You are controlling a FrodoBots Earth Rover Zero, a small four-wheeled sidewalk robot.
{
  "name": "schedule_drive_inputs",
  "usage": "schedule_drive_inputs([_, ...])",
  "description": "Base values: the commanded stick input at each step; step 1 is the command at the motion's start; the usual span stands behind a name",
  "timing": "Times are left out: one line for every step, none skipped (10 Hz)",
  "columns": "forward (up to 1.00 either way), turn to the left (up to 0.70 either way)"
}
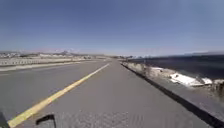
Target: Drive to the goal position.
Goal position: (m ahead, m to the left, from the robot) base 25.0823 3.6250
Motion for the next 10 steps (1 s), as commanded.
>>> schedule_drive_inputs([0.85, 0.0])
schedule_drive_inputs([0.85, 0.0])
schedule_drive_inputs([0.85, 0.0])
schedule_drive_inputs([0.85, 0.0])
schedule_drive_inputs([0.85, 0.0])
schedule_drive_inputs([0.85, 0.0])
schedule_drive_inputs([0.85, 0.0])
schedule_drive_inputs([0.85, 0.0])
schedule_drive_inputs([0.85, 0.0])
schedule_drive_inputs([0.85, 0.0])
